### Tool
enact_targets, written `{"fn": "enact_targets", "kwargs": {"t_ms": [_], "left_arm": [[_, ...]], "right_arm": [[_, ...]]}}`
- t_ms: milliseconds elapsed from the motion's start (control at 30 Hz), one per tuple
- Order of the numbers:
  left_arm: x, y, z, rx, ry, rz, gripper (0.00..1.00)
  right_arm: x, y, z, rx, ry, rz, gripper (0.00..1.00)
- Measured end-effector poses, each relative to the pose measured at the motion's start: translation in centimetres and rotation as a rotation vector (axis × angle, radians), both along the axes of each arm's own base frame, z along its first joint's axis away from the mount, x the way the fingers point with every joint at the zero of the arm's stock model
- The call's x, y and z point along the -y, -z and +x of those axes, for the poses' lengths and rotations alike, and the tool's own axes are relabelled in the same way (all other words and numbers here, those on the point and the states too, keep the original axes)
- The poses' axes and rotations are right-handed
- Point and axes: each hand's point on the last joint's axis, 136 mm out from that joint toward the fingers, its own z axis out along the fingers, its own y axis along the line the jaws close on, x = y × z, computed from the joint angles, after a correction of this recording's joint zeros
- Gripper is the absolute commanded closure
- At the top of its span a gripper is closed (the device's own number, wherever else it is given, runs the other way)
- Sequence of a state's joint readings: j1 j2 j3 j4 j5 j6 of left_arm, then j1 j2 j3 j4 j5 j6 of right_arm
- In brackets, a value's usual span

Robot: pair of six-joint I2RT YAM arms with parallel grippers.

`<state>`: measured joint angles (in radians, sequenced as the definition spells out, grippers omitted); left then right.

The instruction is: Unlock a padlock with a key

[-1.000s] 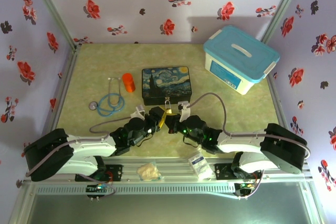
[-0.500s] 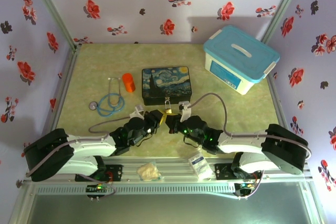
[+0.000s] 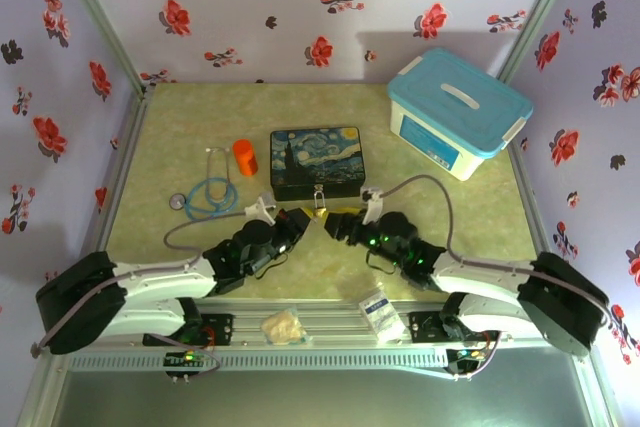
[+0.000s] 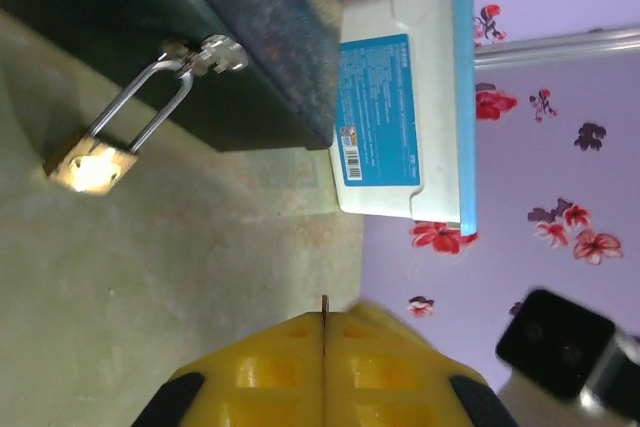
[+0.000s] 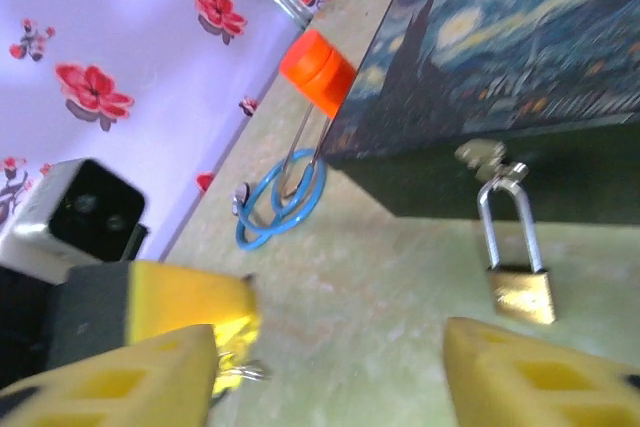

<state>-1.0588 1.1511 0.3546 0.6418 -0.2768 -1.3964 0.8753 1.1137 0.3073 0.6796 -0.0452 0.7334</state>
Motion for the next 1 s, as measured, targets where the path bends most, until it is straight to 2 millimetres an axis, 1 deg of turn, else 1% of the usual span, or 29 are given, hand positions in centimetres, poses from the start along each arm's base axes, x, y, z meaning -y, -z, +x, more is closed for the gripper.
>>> {"fn": "enact_targets", "kwargs": {"t_ms": [67, 133, 200, 300, 367, 400, 500, 667, 767, 900, 967, 1000], "left_arm": [[0.2, -1.9, -0.1, 0.105, 0.041, 0.054, 1.0], [0.4, -4.1, -0.3, 0.214, 0.083, 0.096, 1.0], [0.5, -6.2, -0.6, 0.327, 0.13, 0.138, 1.0], [0.4, -8.5, -1.2, 0.465, 0.193, 0.188, 1.0], [0.5, -9.6, -1.8, 0.537, 0.233, 0.217, 1.0], [0.6, -10.0, -2.0, 0.566, 0.253, 0.229, 1.0], [1.0, -10.8, -2.8, 0.631, 0.305, 0.248, 1.0], [1.9, -10.7, -3.6, 0.665, 0.378, 0.248, 1.0], [2.4, -10.3, -3.8, 0.661, 0.402, 0.247, 1.0], [2.8, -10.7, -3.7, 0.673, 0.402, 0.222, 1.0], [2.8, -10.9, -3.7, 0.677, 0.402, 0.211, 1.0], [2.8, -11.0, -3.7, 0.678, 0.4, 0.206, 1.0]], "right_arm": [[0.9, -1.3, 0.4, 0.009, -0.021, 0.039, 0.32], [1.2, -2.9, -0.1, 0.026, -0.08, 0.074, 0.31], [0.8, -4.5, -1.1, 0.057, -0.154, 0.089, 0.31], [0.2, -6.6, -2.4, 0.111, -0.248, 0.104, 0.31], [-0.1, -7.4, -3.0, 0.139, -0.292, 0.112, 0.33], [-0.2, -7.6, -3.3, 0.146, -0.311, 0.112, 0.36], [-0.8, -7.3, -3.9, 0.143, -0.365, 0.103, 0.43], [-1.9, -7.0, -4.2, 0.118, -0.439, 0.095, 0.46], [-2.1, -7.0, -4.5, 0.123, -0.463, 0.094, 0.5], [-2.2, -7.1, -4.6, 0.141, -0.47, 0.092, 0.56], [-2.2, -7.2, -4.6, 0.145, -0.471, 0.09, 0.55], [-2.2, -7.2, -4.7, 0.147, -0.472, 0.09, 0.53]]}}
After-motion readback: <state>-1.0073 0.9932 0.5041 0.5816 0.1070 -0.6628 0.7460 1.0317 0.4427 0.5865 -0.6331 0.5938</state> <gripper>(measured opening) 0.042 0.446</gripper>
